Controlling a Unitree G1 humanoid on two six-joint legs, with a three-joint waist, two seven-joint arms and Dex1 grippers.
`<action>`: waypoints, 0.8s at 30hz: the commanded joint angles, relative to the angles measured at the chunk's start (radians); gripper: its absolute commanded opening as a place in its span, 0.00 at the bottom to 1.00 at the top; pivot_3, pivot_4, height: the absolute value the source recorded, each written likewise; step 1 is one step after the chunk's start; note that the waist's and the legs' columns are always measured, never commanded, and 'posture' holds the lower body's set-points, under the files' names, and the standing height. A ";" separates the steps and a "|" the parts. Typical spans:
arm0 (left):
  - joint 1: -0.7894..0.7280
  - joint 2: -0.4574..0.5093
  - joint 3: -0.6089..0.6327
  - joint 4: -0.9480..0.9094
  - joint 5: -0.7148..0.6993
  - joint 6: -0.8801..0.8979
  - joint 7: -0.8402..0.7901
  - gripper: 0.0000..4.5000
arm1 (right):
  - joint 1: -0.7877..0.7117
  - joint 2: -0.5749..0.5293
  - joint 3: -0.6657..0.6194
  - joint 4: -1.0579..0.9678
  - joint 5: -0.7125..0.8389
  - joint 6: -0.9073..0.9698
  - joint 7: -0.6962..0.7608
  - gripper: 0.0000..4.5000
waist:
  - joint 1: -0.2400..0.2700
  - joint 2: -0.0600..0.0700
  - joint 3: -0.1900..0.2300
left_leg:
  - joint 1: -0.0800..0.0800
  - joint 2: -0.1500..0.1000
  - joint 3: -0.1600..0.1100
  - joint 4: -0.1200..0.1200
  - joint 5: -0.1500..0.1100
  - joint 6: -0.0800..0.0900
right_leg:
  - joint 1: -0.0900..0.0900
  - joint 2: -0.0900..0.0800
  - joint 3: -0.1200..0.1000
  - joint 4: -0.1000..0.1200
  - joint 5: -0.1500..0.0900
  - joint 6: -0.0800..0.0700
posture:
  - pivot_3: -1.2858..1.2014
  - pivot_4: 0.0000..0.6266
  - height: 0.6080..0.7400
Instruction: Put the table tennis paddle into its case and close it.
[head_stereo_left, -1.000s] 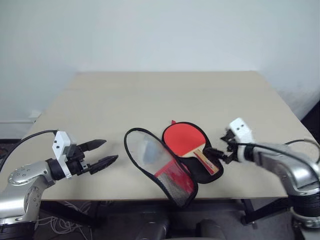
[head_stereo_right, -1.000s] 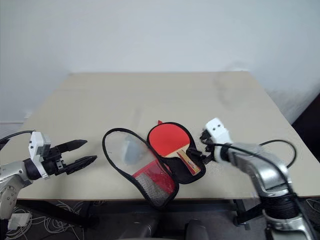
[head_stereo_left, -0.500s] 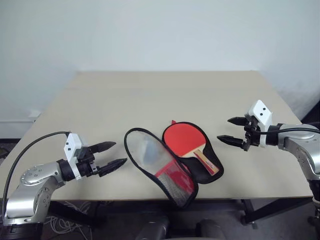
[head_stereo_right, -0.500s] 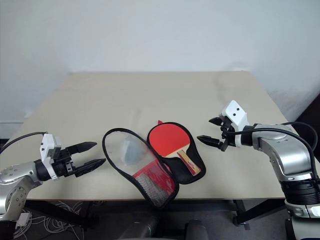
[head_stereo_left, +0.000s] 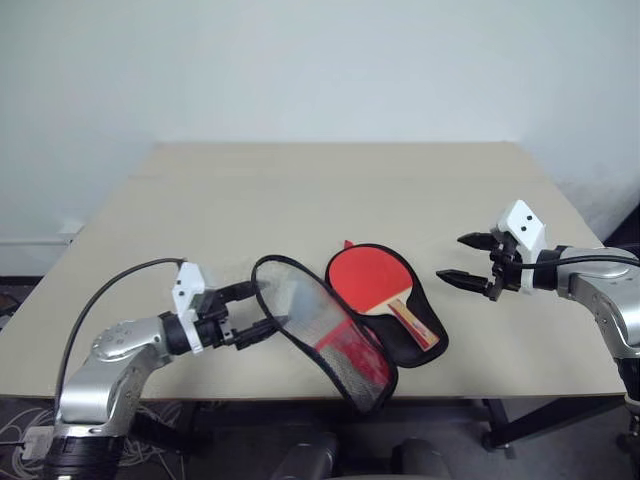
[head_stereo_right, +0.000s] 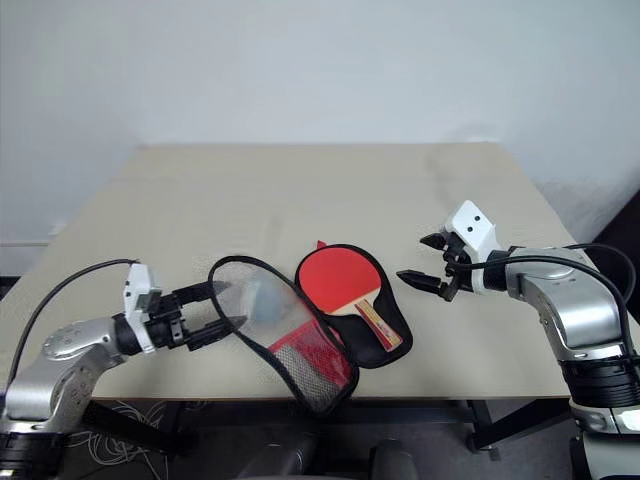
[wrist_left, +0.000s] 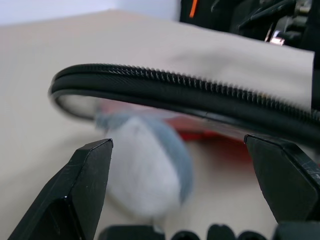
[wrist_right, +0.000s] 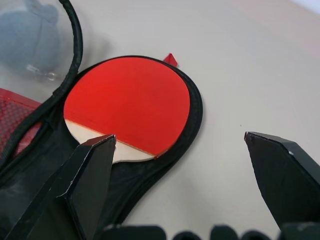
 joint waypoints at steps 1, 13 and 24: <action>-0.056 -0.031 -0.037 -0.057 -0.012 0.021 0.038 1.00 | -0.024 -0.025 -0.053 -0.043 0.024 0.001 0.012 0.99 | 0.000 0.000 0.000 | 0.000 0.000 0.000 0.000 0.000 0.000 | 0.000 0.000 0.000 0.000 0.000 0.000 | 0.52 0.00 0.75; -0.258 -0.218 -0.213 0.134 0.148 -0.022 0.181 1.00 | -0.071 -0.087 -0.101 0.046 -0.002 -0.069 0.047 0.99 | -0.001 0.000 0.000 | -0.001 0.000 -0.001 0.009 -0.001 0.001 | 0.004 0.000 -0.004 0.000 0.002 0.004 | 0.52 0.00 0.75; -0.328 -0.351 -0.250 0.308 0.247 -0.066 0.276 1.00 | -0.076 -0.125 -0.118 0.019 0.029 -0.088 0.118 0.99 | -0.001 -0.001 0.000 | -0.006 -0.001 -0.002 0.012 -0.002 0.003 | 0.002 0.000 -0.005 0.000 0.004 0.007 | 0.52 0.00 0.75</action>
